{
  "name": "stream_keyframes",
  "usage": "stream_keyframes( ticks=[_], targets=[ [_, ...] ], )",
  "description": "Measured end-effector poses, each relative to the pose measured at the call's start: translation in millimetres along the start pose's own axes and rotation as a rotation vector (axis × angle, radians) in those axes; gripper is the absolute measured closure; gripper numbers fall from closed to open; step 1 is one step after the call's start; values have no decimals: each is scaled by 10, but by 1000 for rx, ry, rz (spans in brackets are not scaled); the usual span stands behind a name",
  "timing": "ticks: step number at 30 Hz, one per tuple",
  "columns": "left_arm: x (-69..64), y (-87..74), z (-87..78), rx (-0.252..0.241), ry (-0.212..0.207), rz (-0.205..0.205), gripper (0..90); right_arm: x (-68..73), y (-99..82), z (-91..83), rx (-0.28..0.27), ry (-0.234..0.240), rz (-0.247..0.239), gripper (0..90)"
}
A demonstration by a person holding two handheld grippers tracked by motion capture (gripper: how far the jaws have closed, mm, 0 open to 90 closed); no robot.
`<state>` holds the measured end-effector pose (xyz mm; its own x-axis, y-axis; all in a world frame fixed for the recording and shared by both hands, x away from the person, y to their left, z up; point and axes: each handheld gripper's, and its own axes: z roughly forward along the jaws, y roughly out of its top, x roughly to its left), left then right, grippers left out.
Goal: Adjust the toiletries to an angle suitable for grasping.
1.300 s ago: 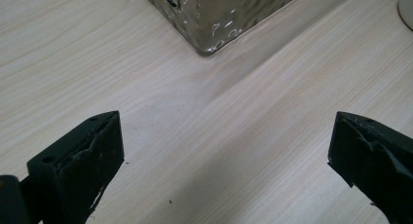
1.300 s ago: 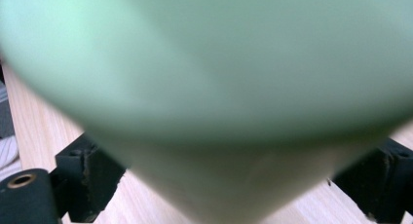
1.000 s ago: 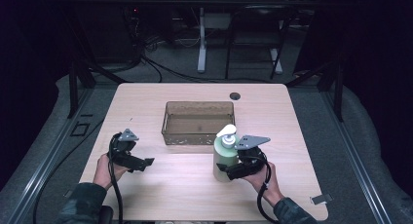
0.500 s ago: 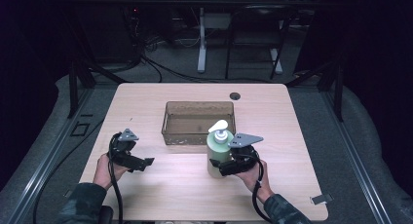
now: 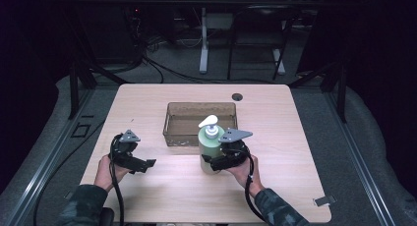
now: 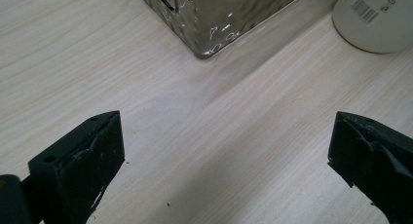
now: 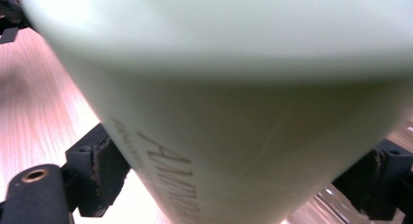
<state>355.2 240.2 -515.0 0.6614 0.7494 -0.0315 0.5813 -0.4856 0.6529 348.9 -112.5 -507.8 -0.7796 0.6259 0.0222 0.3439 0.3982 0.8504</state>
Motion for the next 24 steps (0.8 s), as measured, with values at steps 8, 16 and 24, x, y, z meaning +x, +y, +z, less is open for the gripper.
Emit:
stream_keyframes(
  ticks=[8,16,24],
  targets=[
    [-15,5,15,7,2,6,1,22,77,118,6,4,-9,116],
    [-14,3,19,10,3,2,1,49,159,233,17,3,-12,115],
    [-7,-3,23,21,2,-3,1,75,196,277,30,7,-19,103]
  ],
)
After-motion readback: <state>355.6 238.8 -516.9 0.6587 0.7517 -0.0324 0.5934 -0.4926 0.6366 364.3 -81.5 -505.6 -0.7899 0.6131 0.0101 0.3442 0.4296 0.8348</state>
